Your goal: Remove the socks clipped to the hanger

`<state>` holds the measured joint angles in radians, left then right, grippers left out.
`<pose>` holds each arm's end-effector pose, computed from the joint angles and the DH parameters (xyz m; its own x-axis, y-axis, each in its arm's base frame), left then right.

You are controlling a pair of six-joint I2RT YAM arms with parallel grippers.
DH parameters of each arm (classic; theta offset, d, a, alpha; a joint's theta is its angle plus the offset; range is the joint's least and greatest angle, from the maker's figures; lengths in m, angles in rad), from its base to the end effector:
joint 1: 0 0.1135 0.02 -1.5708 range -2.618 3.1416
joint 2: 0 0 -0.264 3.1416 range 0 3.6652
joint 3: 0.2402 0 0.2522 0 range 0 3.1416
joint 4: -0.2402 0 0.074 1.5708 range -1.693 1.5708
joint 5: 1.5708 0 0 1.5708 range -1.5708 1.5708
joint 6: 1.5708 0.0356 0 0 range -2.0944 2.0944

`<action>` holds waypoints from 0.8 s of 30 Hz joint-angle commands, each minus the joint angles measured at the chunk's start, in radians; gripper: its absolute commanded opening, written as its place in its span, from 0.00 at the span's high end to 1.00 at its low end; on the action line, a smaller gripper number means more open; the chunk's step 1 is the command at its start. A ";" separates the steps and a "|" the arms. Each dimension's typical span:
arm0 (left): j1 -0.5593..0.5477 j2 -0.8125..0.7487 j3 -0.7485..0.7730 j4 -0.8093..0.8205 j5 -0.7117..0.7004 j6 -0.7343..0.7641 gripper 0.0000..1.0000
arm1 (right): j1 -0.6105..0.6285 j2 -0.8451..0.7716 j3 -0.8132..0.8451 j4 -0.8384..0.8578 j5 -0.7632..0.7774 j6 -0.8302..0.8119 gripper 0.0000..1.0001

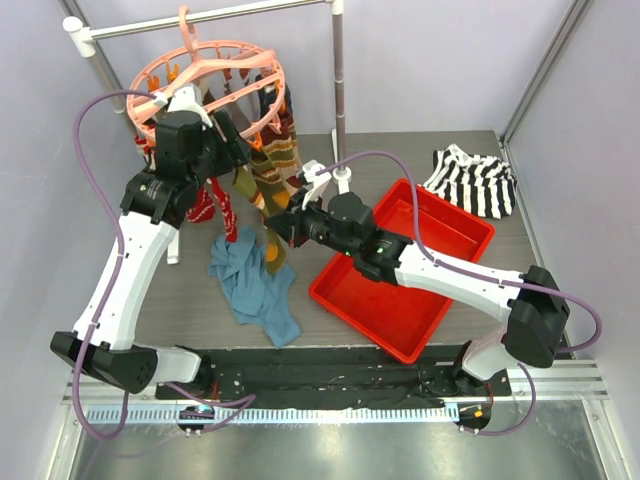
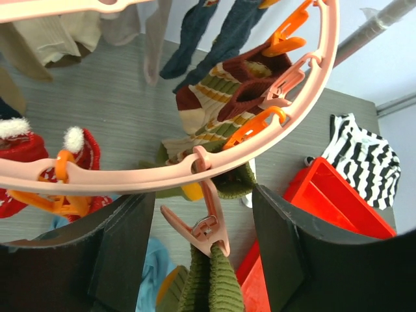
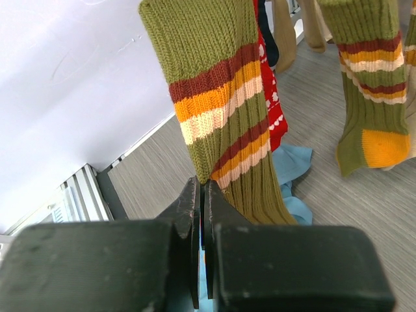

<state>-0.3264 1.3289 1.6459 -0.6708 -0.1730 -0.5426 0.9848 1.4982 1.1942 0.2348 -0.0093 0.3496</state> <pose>0.2607 -0.0818 0.4654 -0.3652 -0.4134 -0.8341 -0.0299 0.9007 -0.4333 0.1999 0.3017 0.3531 -0.3230 0.1327 -0.9370 -0.7744 0.5320 0.3423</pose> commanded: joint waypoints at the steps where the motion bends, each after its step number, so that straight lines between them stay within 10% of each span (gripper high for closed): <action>1: 0.000 0.023 0.072 -0.041 -0.072 0.024 0.36 | 0.006 -0.021 0.042 0.008 0.000 -0.012 0.99; 11: 0.000 0.055 0.111 -0.078 -0.082 0.052 0.59 | 0.008 0.000 0.053 0.012 -0.004 -0.004 0.99; 19: 0.000 0.069 0.091 -0.075 -0.082 0.061 1.00 | 0.006 0.008 0.067 0.012 -0.012 0.002 0.99; 24: 0.000 0.073 0.089 -0.066 -0.072 0.066 1.00 | 0.006 -0.001 0.064 0.009 -0.003 0.002 0.99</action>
<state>-0.3252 1.3964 1.7203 -0.7609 -0.2584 -0.5034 0.9859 1.5063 1.2102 0.2062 -0.0135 0.3500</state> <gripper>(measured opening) 0.076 0.028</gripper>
